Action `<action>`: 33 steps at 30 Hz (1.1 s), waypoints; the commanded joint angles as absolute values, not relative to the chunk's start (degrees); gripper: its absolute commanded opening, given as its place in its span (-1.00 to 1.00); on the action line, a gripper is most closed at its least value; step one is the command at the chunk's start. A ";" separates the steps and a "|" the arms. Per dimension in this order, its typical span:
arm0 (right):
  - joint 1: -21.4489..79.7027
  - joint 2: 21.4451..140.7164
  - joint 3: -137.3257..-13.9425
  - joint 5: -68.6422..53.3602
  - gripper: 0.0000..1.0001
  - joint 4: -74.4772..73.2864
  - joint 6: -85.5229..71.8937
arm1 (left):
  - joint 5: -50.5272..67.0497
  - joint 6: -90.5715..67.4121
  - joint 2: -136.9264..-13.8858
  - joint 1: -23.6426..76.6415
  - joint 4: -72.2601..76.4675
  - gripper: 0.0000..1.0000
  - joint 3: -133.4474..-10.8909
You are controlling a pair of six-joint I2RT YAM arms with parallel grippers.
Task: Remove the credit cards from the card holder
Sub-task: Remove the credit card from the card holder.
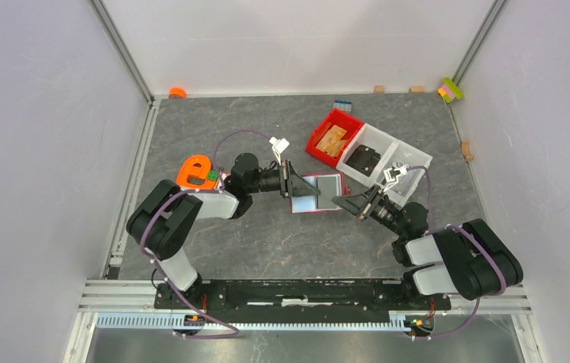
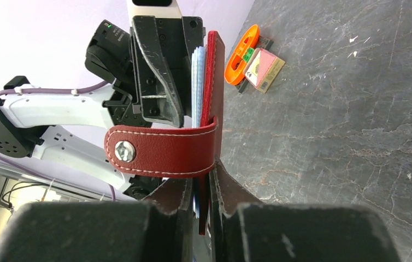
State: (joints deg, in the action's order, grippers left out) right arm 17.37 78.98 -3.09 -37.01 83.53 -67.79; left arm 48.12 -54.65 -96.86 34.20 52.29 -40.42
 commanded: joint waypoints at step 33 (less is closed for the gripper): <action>16.13 76.25 -3.08 -37.35 -0.96 95.73 -67.01 | 48.47 -56.86 -95.59 32.28 59.00 -0.96 -38.21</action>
